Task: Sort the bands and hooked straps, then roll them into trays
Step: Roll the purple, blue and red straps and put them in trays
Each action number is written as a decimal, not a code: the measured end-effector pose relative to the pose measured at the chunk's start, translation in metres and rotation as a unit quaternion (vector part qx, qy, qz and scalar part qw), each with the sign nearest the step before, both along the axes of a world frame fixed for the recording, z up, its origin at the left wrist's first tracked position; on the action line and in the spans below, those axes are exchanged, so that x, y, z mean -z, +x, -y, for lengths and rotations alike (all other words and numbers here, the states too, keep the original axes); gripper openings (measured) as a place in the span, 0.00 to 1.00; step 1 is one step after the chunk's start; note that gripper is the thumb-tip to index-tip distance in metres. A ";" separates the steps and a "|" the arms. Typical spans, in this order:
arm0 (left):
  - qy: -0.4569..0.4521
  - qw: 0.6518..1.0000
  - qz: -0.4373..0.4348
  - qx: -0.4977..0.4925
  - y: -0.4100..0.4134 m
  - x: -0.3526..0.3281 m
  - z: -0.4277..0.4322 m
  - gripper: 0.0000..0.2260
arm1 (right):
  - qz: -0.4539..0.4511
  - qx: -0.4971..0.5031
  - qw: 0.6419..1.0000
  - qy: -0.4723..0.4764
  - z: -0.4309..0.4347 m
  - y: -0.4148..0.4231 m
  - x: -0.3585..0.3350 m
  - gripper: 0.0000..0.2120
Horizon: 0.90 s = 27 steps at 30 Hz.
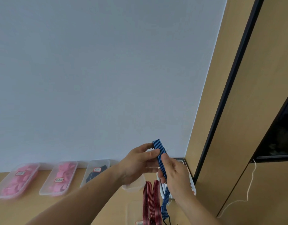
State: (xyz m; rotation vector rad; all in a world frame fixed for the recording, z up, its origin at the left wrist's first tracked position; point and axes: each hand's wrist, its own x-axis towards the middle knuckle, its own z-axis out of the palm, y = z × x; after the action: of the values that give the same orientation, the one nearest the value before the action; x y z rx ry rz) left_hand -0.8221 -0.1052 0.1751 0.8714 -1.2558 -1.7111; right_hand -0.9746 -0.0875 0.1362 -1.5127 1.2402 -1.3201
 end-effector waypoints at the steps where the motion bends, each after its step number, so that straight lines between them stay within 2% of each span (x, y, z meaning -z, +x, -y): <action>1: -0.002 1.000 -0.002 -0.009 0.001 0.001 0.002 0.19 | 0.004 -0.004 1.000 0.003 0.000 0.000 0.000 0.28; 5: -0.041 0.998 0.021 -0.051 0.005 0.002 0.010 0.21 | 0.011 -0.003 0.999 0.030 0.001 0.002 0.000 0.29; 8: -0.126 0.979 0.125 -0.098 0.010 0.002 0.019 0.20 | 0.015 -0.003 0.999 0.040 0.000 0.002 0.000 0.31; 11: -0.218 0.941 0.222 -0.135 0.016 0.003 0.024 0.19 | 0.033 -0.008 0.998 0.052 -0.001 0.005 -0.003 0.33; 13: -0.312 0.888 0.305 -0.149 0.017 0.010 0.024 0.22 | 0.059 -0.014 0.996 0.071 -0.001 0.006 -0.007 0.34; 15: -0.416 0.820 0.361 -0.157 0.016 0.018 0.022 0.21 | 0.089 -0.026 0.992 0.089 -0.001 0.007 -0.012 0.36; 21: -0.636 0.623 0.413 -0.190 0.023 0.029 0.022 0.19 | 0.113 -0.053 0.984 0.129 -0.002 0.007 -0.019 0.42; 24: -0.681 0.568 0.414 -0.204 0.026 0.030 0.028 0.19 | 0.115 -0.053 0.984 0.128 0.000 0.008 -0.022 0.41; 27: -0.697 0.542 0.423 -0.202 0.025 0.032 0.034 0.18 | 0.119 -0.049 0.983 0.130 0.003 0.007 -0.022 0.41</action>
State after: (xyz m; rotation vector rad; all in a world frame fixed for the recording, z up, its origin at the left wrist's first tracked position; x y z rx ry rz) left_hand -0.7966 -0.1393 0.1433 0.7367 -2.1561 0.5304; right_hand -0.9672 -0.0906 0.1582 -1.1803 1.1212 -1.1839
